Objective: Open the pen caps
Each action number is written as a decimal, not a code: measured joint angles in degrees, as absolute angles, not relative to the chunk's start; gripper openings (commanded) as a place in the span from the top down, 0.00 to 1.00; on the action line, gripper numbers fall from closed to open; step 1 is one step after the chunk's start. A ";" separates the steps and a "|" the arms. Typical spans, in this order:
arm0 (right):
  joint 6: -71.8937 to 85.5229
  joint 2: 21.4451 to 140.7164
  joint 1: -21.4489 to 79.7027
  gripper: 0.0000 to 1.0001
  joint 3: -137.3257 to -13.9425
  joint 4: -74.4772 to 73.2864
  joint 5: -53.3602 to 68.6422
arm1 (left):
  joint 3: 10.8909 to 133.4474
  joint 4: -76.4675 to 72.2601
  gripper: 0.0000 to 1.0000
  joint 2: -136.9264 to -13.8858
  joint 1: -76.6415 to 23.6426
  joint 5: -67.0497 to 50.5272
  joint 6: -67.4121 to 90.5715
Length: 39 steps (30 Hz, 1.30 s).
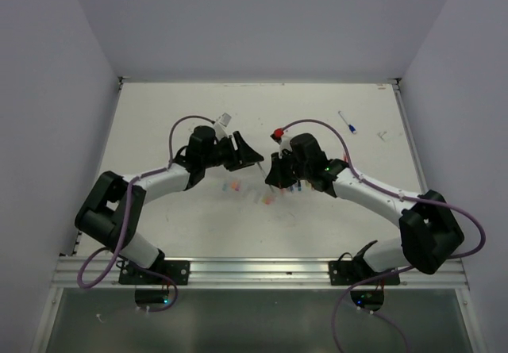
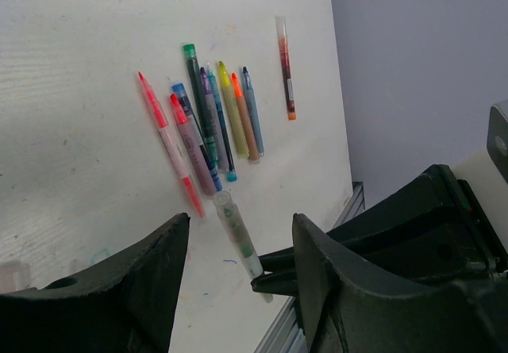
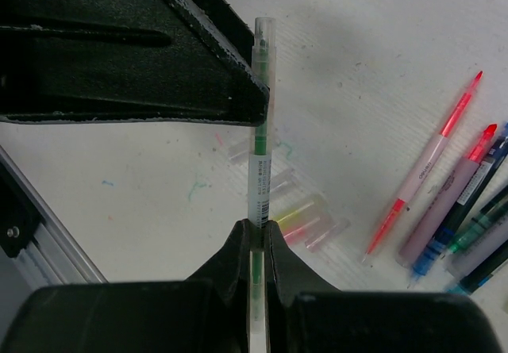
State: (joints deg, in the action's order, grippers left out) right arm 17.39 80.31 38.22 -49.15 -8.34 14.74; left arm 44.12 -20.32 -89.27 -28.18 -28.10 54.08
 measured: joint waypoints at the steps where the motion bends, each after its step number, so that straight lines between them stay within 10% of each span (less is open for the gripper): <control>1: 17.50 80.31 38.24 1.00 -49.15 -8.05 14.76 | 44.25 -20.36 0.43 -89.49 -28.29 -28.05 54.41; 13: 18.13 80.97 38.89 0.99 -49.15 -6.24 16.05 | 44.69 -20.75 0.81 -90.02 -29.06 -27.73 55.68; 17: 18.90 81.43 38.89 0.70 -49.15 -5.87 15.99 | 44.69 -20.82 1.00 -90.02 -29.04 -27.51 55.96; 22: 19.07 84.03 38.89 0.71 -49.71 -5.50 16.05 | 44.69 -21.02 1.00 -90.00 -29.08 -27.99 55.96; 25: 19.40 86.43 38.96 1.00 -51.03 -5.04 16.73 | 44.69 -21.06 1.00 -90.00 -29.04 -27.77 55.94; 30: 19.62 88.58 39.64 1.00 -52.47 -4.80 17.41 | 45.45 -18.33 1.00 -89.89 -28.77 -25.98 55.53; 39: 14.90 93.97 55.92 1.00 -59.51 -10.55 -29.17 | 57.34 -1.65 1.00 -95.04 -26.15 -26.50 56.01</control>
State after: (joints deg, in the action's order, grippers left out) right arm 14.90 93.97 55.92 -59.51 -10.55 -29.17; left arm 57.34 -1.65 -95.04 -26.15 -26.50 56.01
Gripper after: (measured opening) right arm 0.106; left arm 0.068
